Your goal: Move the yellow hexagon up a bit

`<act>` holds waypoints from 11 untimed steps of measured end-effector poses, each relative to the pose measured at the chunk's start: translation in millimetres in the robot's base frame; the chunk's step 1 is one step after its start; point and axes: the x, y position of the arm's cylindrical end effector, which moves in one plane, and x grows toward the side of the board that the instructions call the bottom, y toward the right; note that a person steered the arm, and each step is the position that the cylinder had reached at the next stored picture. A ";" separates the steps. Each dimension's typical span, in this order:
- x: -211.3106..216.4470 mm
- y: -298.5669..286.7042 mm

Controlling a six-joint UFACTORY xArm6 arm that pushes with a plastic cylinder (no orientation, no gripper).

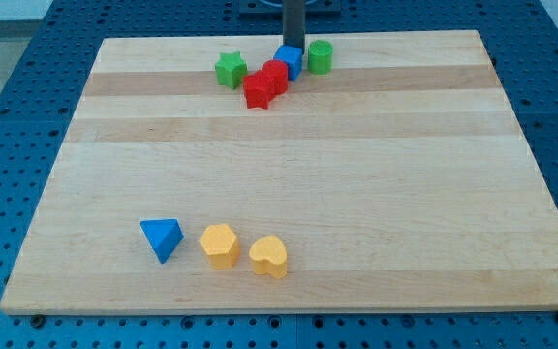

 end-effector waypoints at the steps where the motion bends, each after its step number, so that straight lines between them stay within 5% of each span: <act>1: -27.2 -4.5; 3: -33.4 -146.3; 5: 18.3 -217.1; 6: 68.6 -158.2; 7: 71.1 -103.7; 8: 58.0 -147.9; 11: 47.6 -87.8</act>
